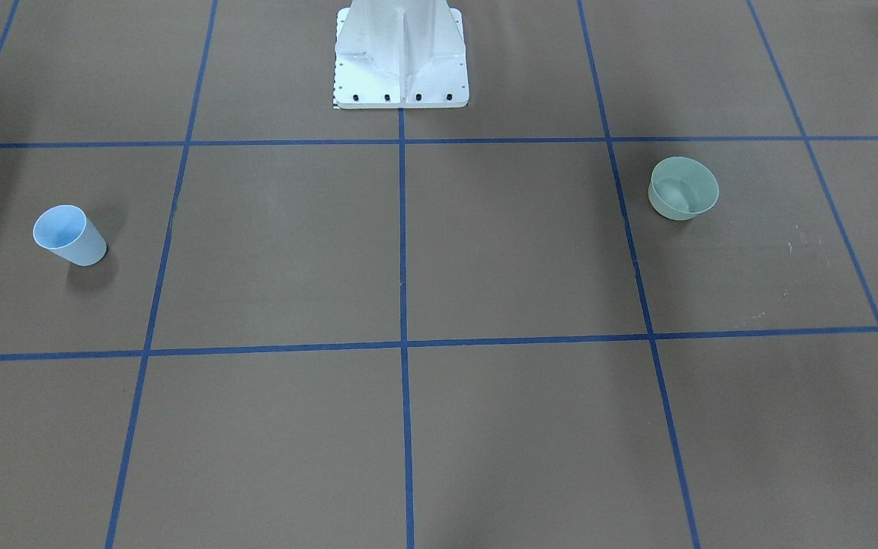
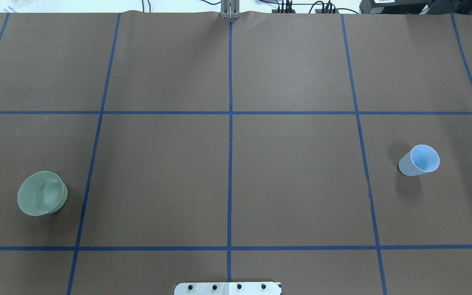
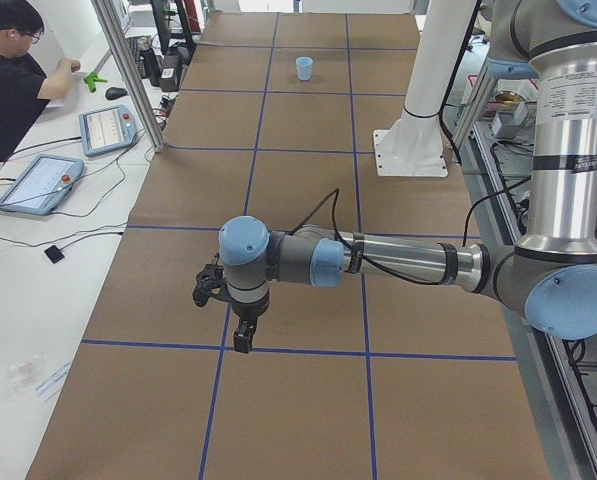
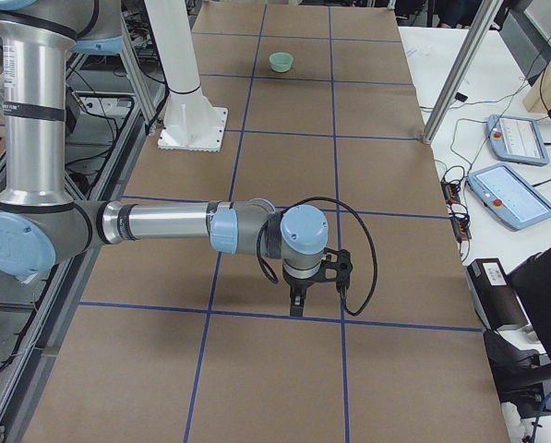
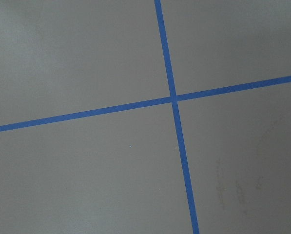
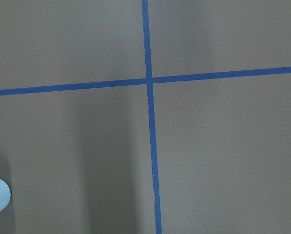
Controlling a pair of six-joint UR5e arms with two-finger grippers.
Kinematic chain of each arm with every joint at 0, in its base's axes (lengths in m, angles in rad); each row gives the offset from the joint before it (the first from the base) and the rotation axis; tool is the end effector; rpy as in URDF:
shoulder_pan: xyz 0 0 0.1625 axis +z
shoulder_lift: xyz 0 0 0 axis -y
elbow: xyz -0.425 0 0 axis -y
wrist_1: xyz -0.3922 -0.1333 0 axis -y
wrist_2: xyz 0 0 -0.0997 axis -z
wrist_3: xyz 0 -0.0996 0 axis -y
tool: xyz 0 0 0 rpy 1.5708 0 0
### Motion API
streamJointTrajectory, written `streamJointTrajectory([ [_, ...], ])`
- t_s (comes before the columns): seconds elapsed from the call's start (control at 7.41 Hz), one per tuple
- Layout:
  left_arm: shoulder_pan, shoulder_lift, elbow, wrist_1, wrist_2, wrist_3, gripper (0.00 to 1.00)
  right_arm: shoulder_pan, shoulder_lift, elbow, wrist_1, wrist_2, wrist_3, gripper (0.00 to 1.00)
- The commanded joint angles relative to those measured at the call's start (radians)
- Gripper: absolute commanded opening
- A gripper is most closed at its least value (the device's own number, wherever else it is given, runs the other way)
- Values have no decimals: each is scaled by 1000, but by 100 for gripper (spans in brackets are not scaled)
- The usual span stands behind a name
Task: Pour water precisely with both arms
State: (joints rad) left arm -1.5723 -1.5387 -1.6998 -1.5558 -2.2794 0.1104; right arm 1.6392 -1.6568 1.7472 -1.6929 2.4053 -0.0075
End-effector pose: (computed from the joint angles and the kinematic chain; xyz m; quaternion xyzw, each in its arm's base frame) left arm -0.0692 -0.4822 0.6165 0.0577 0.3440 0.0652 0.9349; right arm 0.0902 -0.4465 0.6205 0.0009 -0.4055 0.0343 0.9135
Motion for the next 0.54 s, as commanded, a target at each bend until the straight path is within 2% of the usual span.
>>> streamJointTrajectory([
  [0.0,0,0,3,-1,0,0,100,-1,0,0,-1,-2,-22,99],
  [0.27,0,0,5,0,0,0,100,-1,0,0,-1,-2,-22,99],
  [0.4,0,0,-27,6,0,0,100,-1,2,0,-2,-2,-22,99],
])
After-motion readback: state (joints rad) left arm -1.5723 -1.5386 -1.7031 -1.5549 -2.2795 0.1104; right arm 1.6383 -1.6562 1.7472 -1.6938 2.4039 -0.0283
